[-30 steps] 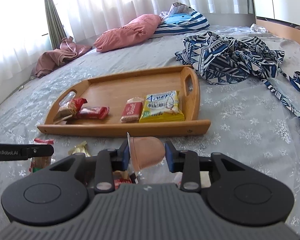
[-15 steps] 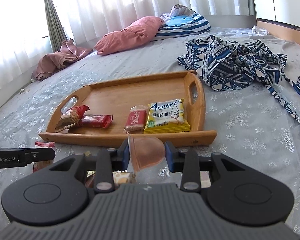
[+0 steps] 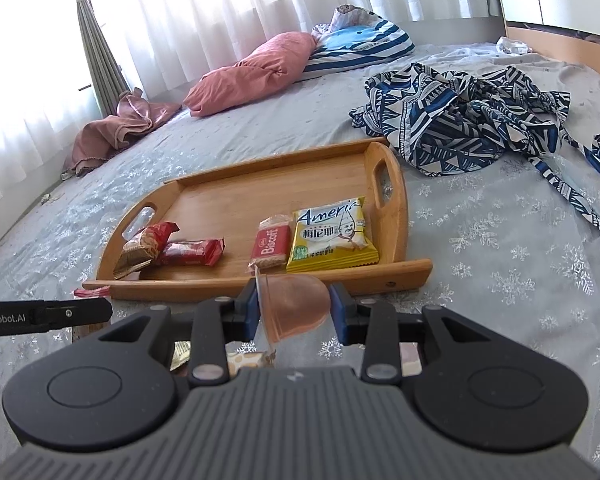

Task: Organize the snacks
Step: 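Carry the cake and jelly cup onto the wooden tray and open both tools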

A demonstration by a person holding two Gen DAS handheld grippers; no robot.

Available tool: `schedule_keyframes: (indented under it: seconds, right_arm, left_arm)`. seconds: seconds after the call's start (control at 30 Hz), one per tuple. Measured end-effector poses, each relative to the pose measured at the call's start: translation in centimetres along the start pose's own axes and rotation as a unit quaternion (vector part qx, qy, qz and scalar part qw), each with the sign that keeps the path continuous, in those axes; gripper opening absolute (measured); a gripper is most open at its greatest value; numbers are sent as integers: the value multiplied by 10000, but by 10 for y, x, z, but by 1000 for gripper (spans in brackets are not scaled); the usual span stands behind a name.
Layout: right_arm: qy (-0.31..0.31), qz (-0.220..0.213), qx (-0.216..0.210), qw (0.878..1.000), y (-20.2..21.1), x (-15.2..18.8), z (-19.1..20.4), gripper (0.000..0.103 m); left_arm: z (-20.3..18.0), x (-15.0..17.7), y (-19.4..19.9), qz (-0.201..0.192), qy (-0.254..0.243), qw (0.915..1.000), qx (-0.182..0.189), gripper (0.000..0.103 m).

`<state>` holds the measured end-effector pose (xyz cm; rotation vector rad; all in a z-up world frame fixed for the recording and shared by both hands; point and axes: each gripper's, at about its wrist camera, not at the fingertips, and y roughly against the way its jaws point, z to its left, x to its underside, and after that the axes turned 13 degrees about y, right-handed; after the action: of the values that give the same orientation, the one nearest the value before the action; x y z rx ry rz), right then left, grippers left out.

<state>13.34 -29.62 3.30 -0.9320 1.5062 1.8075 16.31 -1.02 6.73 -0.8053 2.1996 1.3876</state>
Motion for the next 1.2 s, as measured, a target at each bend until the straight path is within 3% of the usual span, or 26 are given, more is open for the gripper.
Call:
schedule_keyframes:
  seconds: [0.73,1.2]
  right_arm:
    - [47,35,104,9999,4,4,-6,40]
    - [-50,-33,123,9999,0,-11,-13,40]
  left_arm:
    - [-1,-4,-2,18,45,10000,-3,27]
    - [-2,-22,-8,-6,151,9999,39,27]
